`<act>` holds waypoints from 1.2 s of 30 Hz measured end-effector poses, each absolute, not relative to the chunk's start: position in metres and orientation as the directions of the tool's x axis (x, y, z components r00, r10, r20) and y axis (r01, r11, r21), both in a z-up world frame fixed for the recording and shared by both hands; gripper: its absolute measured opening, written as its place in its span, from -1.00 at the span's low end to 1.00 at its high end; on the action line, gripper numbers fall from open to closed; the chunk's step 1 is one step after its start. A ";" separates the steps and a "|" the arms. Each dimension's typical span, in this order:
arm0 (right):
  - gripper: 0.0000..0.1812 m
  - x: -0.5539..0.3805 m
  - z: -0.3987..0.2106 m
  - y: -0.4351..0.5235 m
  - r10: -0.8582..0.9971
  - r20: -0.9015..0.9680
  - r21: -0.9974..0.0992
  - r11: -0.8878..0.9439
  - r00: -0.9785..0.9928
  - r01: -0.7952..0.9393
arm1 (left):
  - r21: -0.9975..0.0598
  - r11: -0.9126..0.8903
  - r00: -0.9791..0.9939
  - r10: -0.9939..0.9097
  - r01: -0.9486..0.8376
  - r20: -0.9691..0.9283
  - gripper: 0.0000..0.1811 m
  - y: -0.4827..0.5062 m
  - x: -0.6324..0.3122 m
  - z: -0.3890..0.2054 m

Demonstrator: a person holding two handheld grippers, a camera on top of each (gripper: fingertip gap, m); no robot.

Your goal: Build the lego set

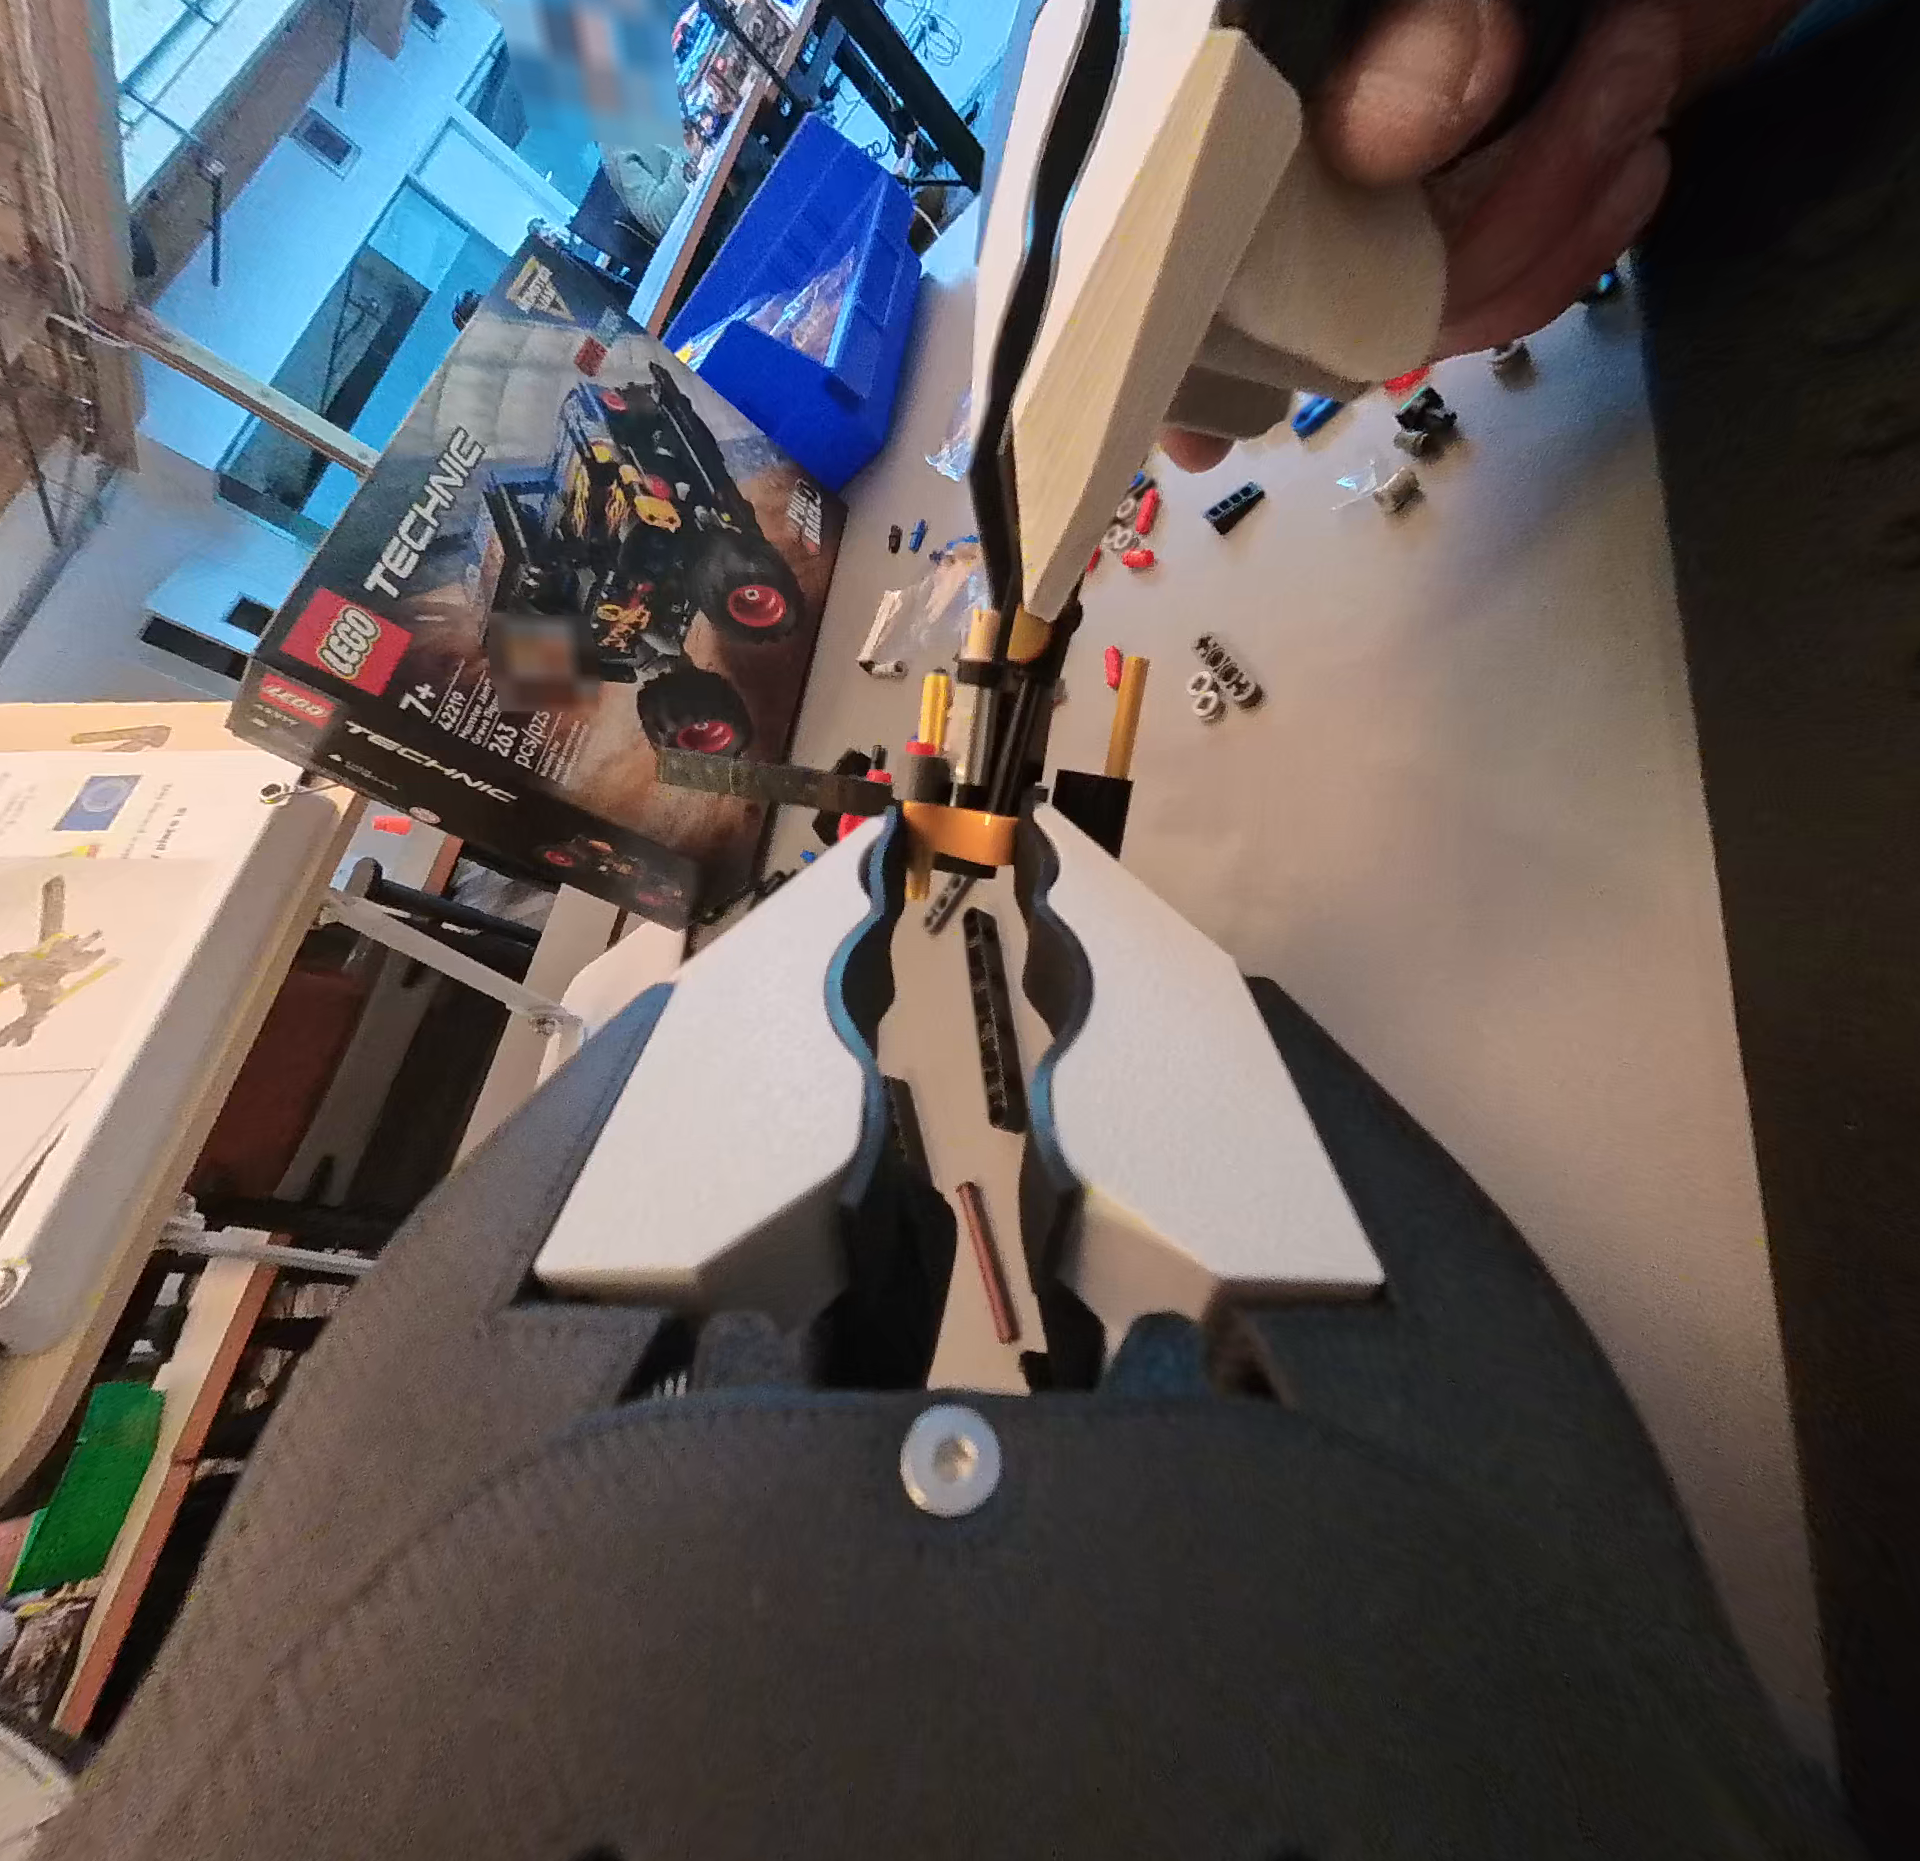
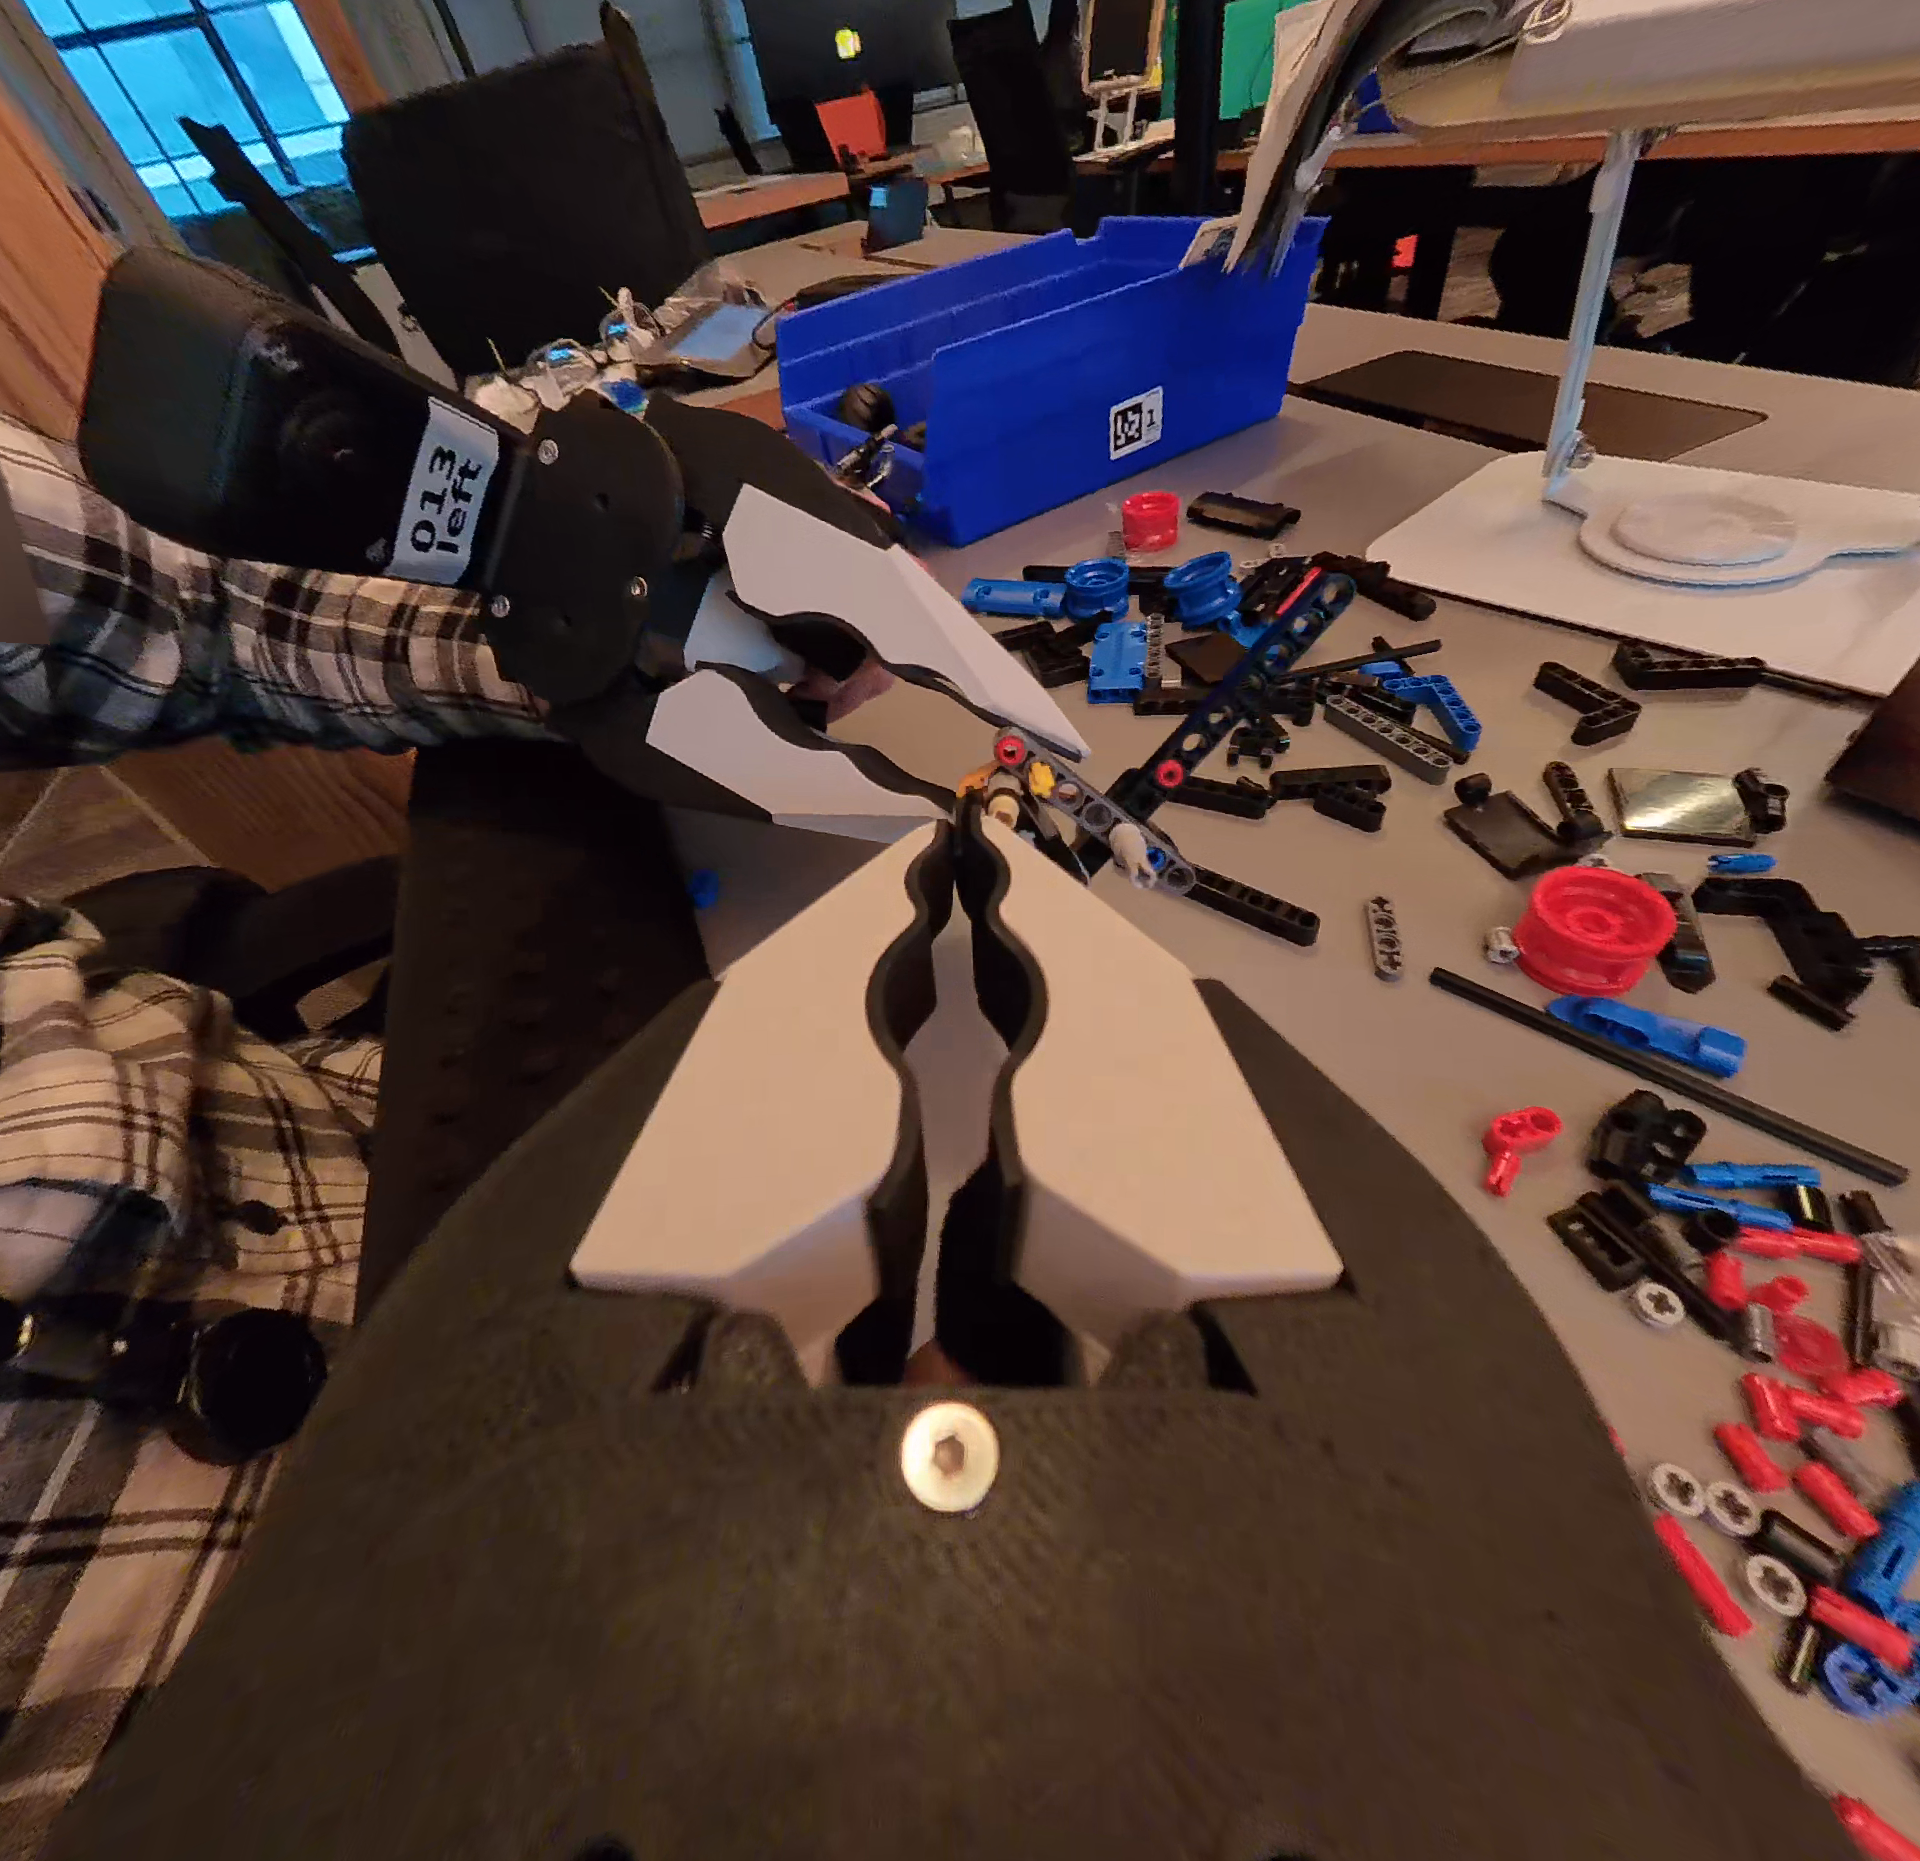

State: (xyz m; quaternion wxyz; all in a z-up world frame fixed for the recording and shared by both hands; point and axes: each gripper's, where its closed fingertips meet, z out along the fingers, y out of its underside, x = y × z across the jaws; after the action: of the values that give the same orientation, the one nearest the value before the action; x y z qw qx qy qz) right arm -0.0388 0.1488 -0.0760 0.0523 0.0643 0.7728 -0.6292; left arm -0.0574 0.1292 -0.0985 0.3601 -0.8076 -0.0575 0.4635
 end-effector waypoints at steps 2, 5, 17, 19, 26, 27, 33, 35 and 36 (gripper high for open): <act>-1.00 -0.039 -0.075 0.148 0.028 -0.163 -0.965 0.204 -0.986 0.165 | -0.624 -0.742 0.553 0.421 -0.247 -0.719 -0.79 0.129 -0.057 -0.098; -1.00 -0.039 -0.078 0.147 0.028 -0.157 -0.962 0.224 -0.987 0.160 | -0.579 -0.774 0.529 0.389 -0.257 -0.754 -0.80 0.128 -0.057 -0.101; -1.00 -0.039 -0.078 0.145 0.025 -0.180 -0.958 0.221 -0.983 0.181 | -0.521 -0.809 0.471 0.360 -0.272 -0.805 -0.81 0.126 -0.057 -0.099; -1.00 -0.039 -0.079 0.145 0.036 -0.168 -0.960 0.222 -0.985 0.171 | -0.523 -0.810 0.472 0.364 -0.265 -0.803 -0.81 0.125 -0.058 -0.099; -1.00 -0.037 -0.081 0.139 0.073 -0.072 -0.964 0.250 -0.995 0.088 | -0.492 -0.834 0.464 0.344 -0.248 -0.816 -0.82 0.126 -0.059 -0.104; -1.00 -0.038 -0.083 0.138 0.081 -0.052 -0.963 0.260 -0.995 0.072 | -0.473 -0.845 0.456 0.329 -0.249 -0.827 -0.82 0.126 -0.059 -0.106; -1.00 -0.042 -0.089 0.134 0.110 -0.058 -0.959 0.270 -0.992 0.086 | -0.460 -0.859 0.462 0.322 -0.226 -0.827 -0.81 0.122 -0.064 -0.111; -1.00 -0.043 -0.089 0.135 0.107 -0.090 -0.959 0.259 -0.990 0.115 | -0.466 -0.859 0.479 0.324 -0.213 -0.816 -0.81 0.123 -0.065 -0.111; -1.00 -0.044 -0.091 0.136 0.109 -0.100 -0.956 0.266 -0.989 0.126 | -0.477 -0.859 0.506 0.332 -0.187 -0.796 -0.81 0.123 -0.067 -0.115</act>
State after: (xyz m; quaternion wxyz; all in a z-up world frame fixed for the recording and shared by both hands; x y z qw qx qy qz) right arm -0.0444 0.1355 -0.0911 0.0074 0.0738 0.7956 -0.6013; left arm -0.0666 0.1232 -0.1152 0.2622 -0.8272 -0.0440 0.4951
